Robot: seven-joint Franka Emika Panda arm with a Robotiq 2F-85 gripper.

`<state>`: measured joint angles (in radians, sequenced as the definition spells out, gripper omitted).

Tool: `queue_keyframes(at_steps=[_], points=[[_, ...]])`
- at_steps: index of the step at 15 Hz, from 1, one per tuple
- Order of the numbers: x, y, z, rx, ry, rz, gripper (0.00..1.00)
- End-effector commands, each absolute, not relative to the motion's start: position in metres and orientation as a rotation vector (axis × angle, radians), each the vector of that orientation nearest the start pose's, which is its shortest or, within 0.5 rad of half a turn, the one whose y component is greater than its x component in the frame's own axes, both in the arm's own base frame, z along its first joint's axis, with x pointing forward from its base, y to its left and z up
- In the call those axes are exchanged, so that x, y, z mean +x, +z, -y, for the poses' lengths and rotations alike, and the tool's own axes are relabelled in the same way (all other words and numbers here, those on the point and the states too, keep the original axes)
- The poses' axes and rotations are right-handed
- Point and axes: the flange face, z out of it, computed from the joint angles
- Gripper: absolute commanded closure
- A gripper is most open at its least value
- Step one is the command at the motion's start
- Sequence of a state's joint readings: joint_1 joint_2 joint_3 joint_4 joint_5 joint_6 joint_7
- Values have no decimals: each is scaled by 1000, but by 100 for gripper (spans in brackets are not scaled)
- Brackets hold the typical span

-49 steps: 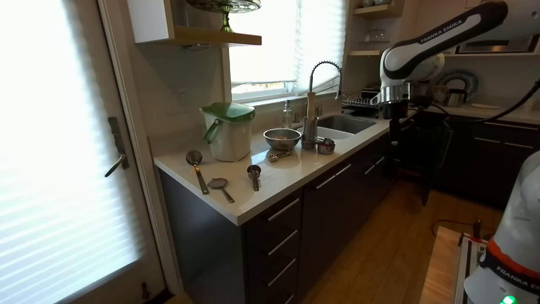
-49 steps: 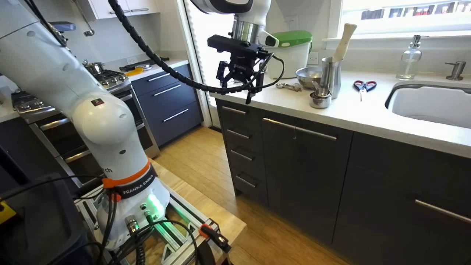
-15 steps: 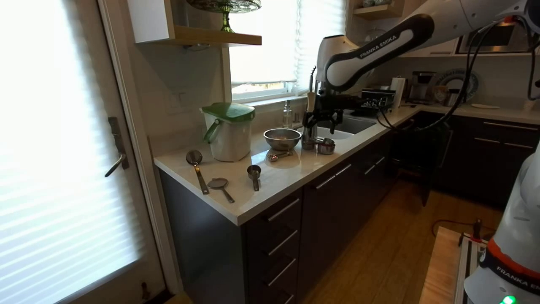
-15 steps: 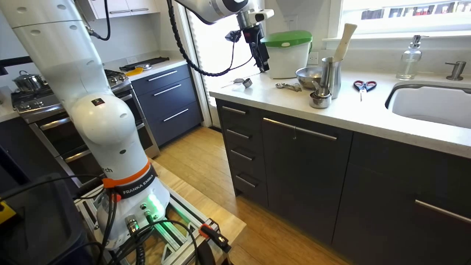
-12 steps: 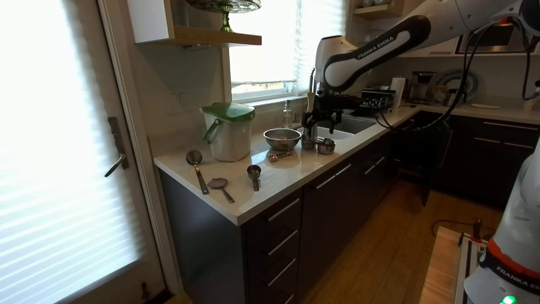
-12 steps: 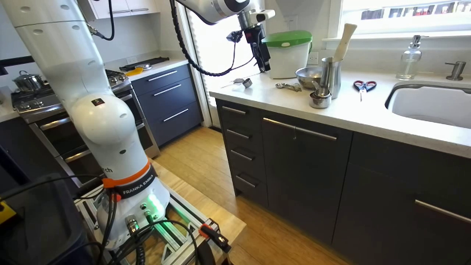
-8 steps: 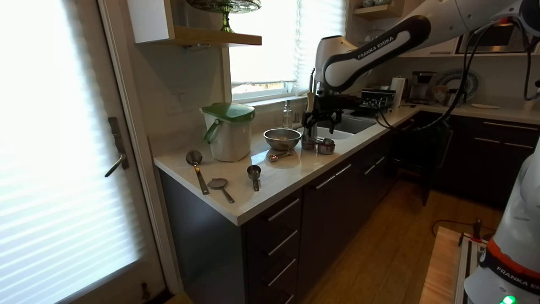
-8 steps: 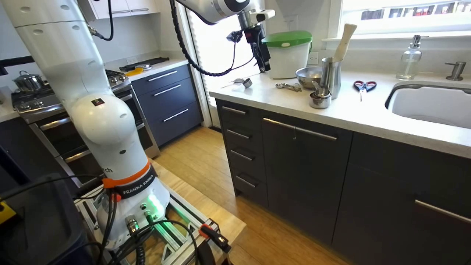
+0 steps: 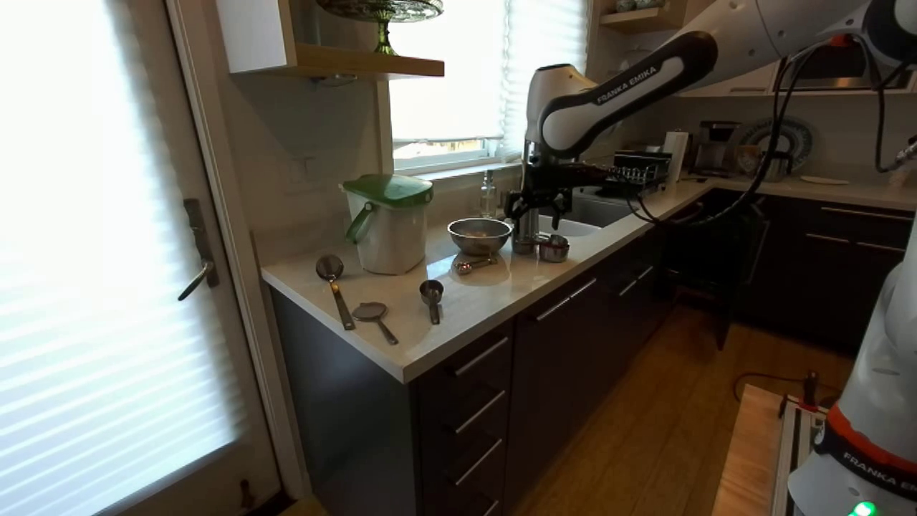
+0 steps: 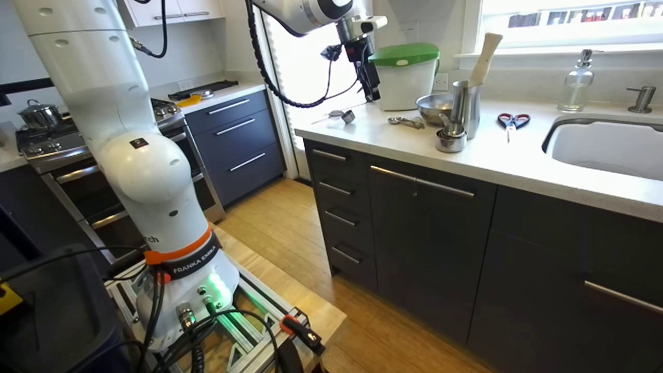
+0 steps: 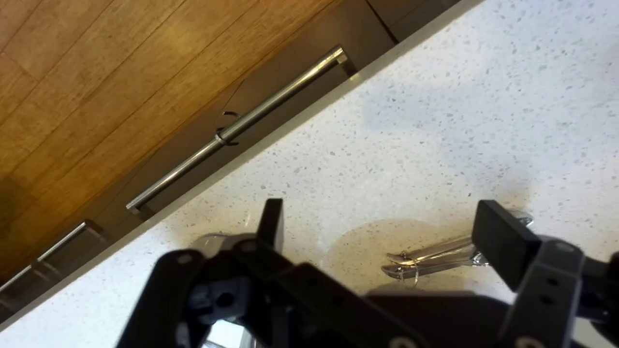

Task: Pick up the ring cutlery set and place it inside the metallic bowl

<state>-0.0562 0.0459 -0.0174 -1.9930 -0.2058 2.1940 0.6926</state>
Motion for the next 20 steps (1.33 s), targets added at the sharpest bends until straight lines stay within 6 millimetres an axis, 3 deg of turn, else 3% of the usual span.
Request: queue_keyframes(at_steps=[1,9,20], points=[[610,438,48,-3018,-339,-1191,0],[662,405,69,-2936,-386,-1462,0],[706,365,70,-2953,-468,-1472,1]])
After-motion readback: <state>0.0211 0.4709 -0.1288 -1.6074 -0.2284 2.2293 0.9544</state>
